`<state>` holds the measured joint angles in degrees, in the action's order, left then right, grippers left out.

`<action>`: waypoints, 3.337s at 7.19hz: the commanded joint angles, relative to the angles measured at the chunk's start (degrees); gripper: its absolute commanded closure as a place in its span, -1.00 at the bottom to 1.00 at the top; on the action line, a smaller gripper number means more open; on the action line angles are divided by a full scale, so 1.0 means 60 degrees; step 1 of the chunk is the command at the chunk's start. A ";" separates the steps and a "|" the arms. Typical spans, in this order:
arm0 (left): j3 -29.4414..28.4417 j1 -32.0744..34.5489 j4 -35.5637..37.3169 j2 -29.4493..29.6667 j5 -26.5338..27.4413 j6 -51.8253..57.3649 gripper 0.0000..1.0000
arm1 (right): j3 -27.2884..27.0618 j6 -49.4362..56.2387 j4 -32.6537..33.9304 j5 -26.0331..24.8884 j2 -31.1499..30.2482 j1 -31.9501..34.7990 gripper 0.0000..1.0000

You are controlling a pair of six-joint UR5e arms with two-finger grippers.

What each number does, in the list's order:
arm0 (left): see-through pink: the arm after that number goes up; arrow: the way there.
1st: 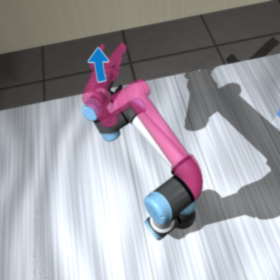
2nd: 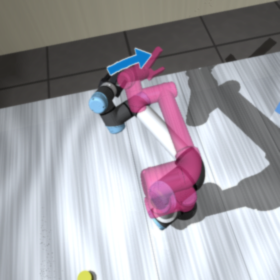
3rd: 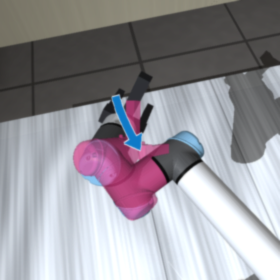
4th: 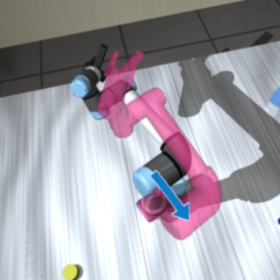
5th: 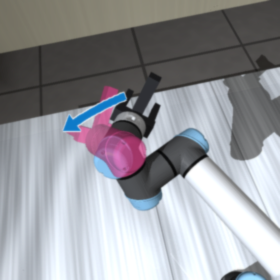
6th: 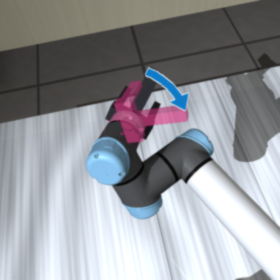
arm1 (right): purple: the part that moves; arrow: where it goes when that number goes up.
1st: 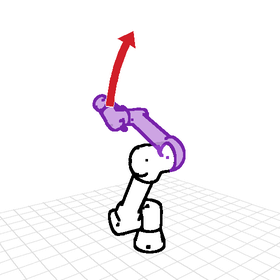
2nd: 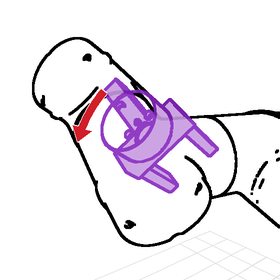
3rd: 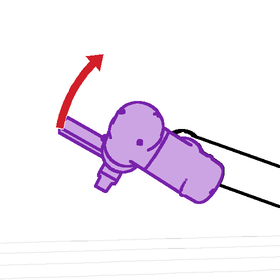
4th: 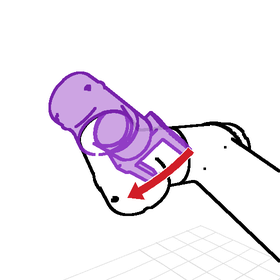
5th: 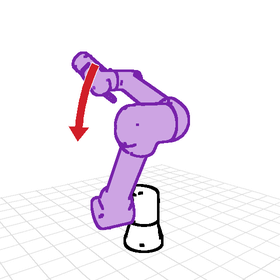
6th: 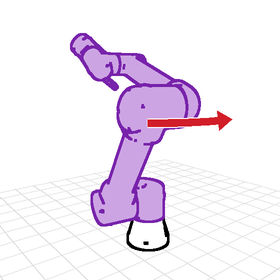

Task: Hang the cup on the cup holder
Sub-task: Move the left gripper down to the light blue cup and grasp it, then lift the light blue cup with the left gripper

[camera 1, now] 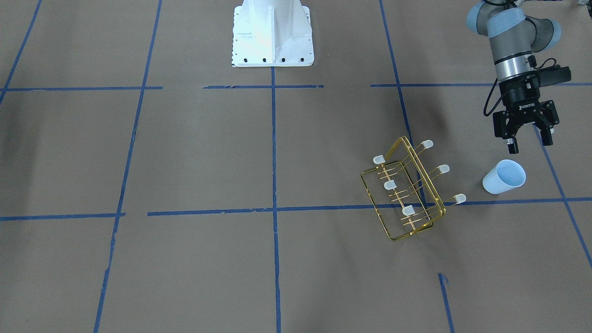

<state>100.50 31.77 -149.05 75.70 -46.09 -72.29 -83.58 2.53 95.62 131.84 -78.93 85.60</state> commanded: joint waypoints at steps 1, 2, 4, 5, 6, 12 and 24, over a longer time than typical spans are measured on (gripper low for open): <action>-0.0284 -0.0707 -0.0118 0.0024 0.0590 -0.0211 -0.98 | 0.0000 0.0004 0.0000 0.0000 0.0000 0.0000 -1.00; -0.0634 -0.0957 -0.0264 0.0097 0.1186 -0.0430 -0.99 | 0.0000 0.0004 0.0000 0.0000 0.0000 0.0000 -1.00; -0.1190 -0.1221 -0.0368 0.0171 0.1599 -0.0987 -0.99 | 0.0000 -0.0011 0.0000 0.0000 0.0000 0.0000 -1.00; -0.1557 -0.1266 -0.0426 0.0447 0.1777 -0.1018 -0.99 | 0.0000 0.0004 0.0000 0.0000 0.0000 0.0000 -1.00; -0.1821 -0.1339 -0.0659 0.0623 0.1894 -0.1091 -0.99 | 0.0000 0.0004 0.0000 0.0000 0.0000 0.0000 -1.00; -0.3182 -0.1748 -0.1548 0.1211 0.2115 -0.1048 -0.98 | 0.0000 0.0004 0.0000 0.0000 0.0000 0.0000 -1.00; -0.3844 -0.0683 -0.1833 0.1972 0.1137 -0.1018 -0.99 | 0.0000 0.0004 0.0000 0.0000 0.0000 0.0000 -1.00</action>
<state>78.04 26.32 -160.05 86.86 -37.32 -78.43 -83.58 2.55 95.63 131.83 -78.93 85.60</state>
